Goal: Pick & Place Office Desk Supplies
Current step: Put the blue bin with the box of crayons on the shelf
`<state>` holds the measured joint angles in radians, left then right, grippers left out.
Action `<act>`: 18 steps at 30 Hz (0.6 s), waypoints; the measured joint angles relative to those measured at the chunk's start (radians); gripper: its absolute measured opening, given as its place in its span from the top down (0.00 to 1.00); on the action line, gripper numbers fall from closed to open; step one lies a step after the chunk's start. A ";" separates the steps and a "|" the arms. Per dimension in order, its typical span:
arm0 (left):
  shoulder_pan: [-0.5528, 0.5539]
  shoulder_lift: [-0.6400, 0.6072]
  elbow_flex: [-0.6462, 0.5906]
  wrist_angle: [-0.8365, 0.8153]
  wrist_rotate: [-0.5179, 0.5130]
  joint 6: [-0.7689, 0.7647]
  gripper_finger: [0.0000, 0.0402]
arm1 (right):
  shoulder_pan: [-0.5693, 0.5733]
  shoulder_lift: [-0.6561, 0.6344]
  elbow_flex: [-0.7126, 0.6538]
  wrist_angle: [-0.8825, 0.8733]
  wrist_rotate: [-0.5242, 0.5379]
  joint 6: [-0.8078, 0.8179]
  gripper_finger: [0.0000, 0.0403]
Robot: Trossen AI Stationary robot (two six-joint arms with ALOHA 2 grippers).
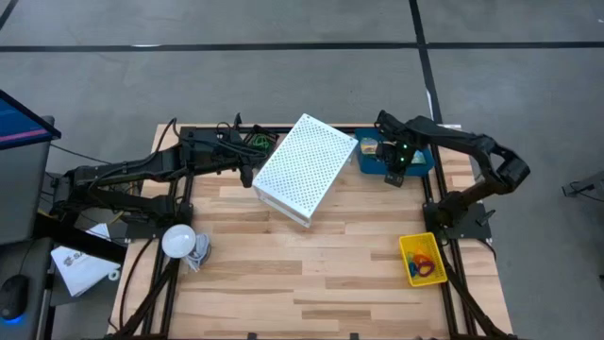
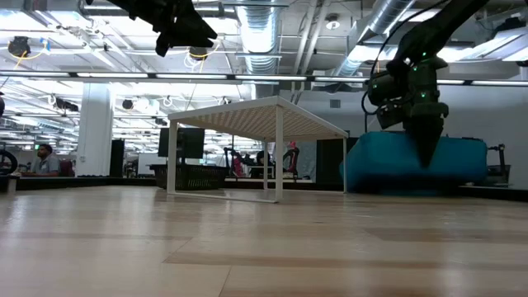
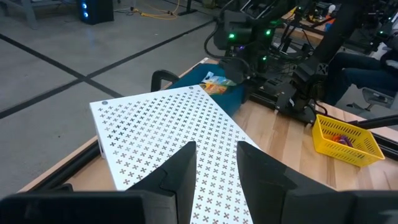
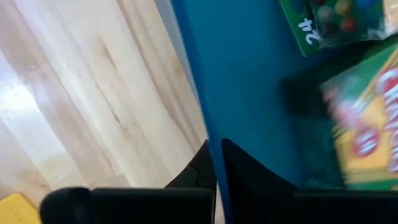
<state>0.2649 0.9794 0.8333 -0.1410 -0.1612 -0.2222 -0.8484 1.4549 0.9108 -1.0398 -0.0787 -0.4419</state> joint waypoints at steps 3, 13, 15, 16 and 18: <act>-0.004 0.000 0.000 0.000 0.000 0.000 0.72 | 0.012 -0.027 0.000 -0.026 0.013 0.013 1.00; -0.024 0.000 0.000 0.000 -0.001 0.000 0.72 | 0.063 -0.123 -0.005 -0.211 0.132 0.122 0.99; -0.024 0.000 0.000 0.000 -0.003 0.000 0.72 | 0.066 -0.155 -0.002 -0.218 0.126 0.112 0.99; -0.024 0.000 0.000 0.000 -0.005 0.000 0.72 | 0.066 -0.171 -0.001 -0.219 0.116 0.103 1.00; -0.024 0.000 0.000 0.000 -0.005 0.000 0.72 | 0.062 -0.211 -0.002 -0.226 0.098 0.099 1.00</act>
<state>0.2409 0.9794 0.8330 -0.1410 -0.1665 -0.2226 -0.7860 1.2441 0.9092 -1.2663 0.0190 -0.3432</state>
